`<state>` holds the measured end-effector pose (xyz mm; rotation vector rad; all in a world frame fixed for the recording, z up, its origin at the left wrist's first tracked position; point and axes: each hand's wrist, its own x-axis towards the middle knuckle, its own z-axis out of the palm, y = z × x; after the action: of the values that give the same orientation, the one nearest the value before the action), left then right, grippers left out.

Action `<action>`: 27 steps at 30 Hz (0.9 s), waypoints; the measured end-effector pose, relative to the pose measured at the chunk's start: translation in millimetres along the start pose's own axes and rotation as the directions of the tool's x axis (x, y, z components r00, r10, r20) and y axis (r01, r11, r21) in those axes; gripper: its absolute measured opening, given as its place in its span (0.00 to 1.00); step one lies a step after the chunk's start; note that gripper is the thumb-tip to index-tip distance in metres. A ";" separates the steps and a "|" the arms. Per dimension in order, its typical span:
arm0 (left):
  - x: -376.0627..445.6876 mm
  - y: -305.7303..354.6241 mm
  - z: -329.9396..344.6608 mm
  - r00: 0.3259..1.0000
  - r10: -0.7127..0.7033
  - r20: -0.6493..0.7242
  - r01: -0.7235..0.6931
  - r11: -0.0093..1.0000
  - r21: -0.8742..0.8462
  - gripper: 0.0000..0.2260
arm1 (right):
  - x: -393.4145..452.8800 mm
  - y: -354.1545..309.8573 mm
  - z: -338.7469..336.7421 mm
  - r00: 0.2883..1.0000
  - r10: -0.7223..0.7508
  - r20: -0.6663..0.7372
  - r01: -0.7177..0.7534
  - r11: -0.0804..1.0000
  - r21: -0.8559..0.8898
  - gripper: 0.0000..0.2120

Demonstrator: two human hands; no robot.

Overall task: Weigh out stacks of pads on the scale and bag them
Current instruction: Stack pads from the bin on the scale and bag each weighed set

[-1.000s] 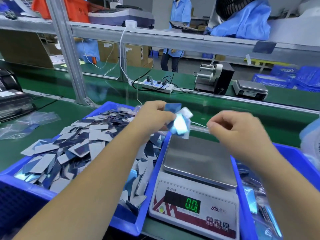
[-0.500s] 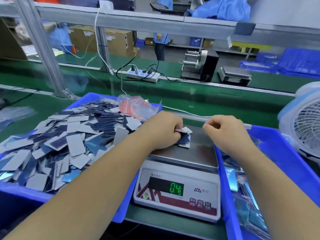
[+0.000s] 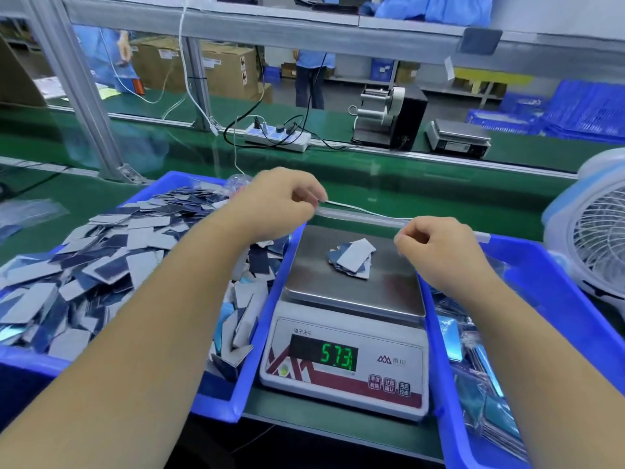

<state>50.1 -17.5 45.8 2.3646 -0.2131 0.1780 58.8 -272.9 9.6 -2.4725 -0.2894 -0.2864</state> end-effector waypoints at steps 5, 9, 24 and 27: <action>-7.7 -8.4 -10.3 1.000 -0.017 -0.021 0.016 0.999 -0.042 0.15 | -0.7 -2.5 2.7 1.000 -0.005 0.021 0.006 1.000 -0.016 0.11; -12.1 -13.6 0.3 0.999 -0.038 0.013 0.039 0.997 -0.071 0.13 | -2.3 -5.1 5.7 0.999 -0.016 0.037 0.017 1.000 -0.022 0.10; -11.4 -18.0 16.3 0.997 -0.034 0.070 0.030 0.998 0.051 0.10 | -1.9 -1.1 6.6 0.997 -0.044 0.059 0.045 0.999 -0.011 0.11; -13.0 -15.7 5.0 0.999 -0.039 0.018 0.037 0.996 0.083 0.10 | -2.1 -1.2 5.7 0.997 -0.046 0.062 0.047 0.999 -0.025 0.11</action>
<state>40.9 -8.5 29.2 2.4517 -0.1727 0.1477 57.3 -268.8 5.3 -2.5062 -0.3719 -0.2353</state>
